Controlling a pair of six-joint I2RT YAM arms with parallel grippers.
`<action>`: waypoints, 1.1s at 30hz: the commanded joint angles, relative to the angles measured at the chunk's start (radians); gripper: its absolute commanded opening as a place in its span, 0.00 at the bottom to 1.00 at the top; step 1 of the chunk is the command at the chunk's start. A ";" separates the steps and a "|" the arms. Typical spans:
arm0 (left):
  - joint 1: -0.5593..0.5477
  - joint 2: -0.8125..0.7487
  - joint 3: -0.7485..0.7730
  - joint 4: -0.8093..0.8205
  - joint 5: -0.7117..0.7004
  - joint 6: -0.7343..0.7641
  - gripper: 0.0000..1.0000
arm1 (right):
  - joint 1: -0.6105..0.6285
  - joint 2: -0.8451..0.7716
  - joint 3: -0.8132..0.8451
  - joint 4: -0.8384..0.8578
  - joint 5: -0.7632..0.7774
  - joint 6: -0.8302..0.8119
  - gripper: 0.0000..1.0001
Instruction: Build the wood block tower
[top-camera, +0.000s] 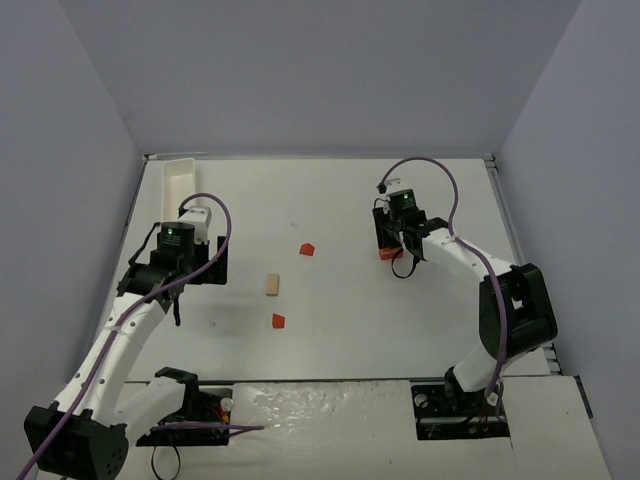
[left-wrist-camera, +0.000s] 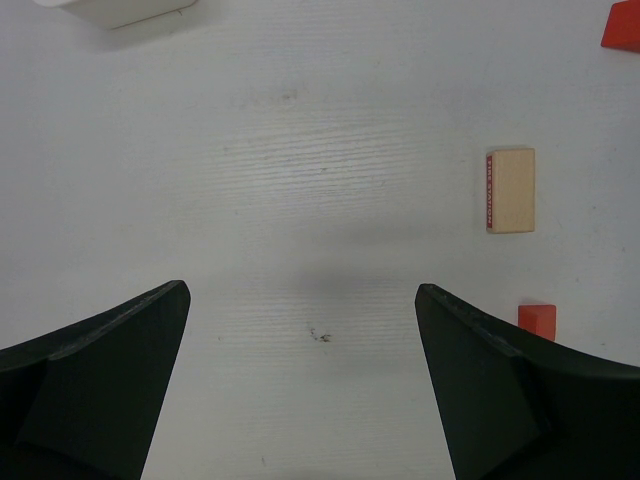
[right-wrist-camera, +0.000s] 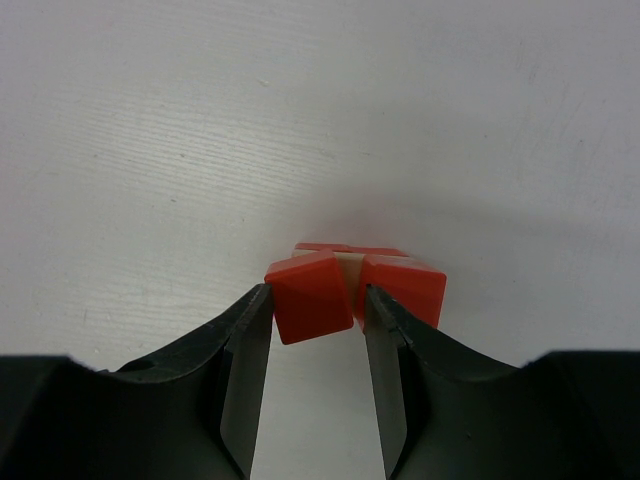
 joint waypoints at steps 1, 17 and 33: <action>0.003 -0.002 0.026 0.049 0.010 0.010 0.95 | -0.006 -0.056 0.015 0.041 0.006 -0.002 0.39; 0.001 -0.028 0.020 0.049 0.013 0.010 0.95 | -0.007 -0.149 -0.001 0.024 0.070 0.056 1.00; 0.002 -0.038 0.019 0.049 0.016 0.010 0.95 | -0.045 -0.036 0.011 -0.021 0.020 0.084 1.00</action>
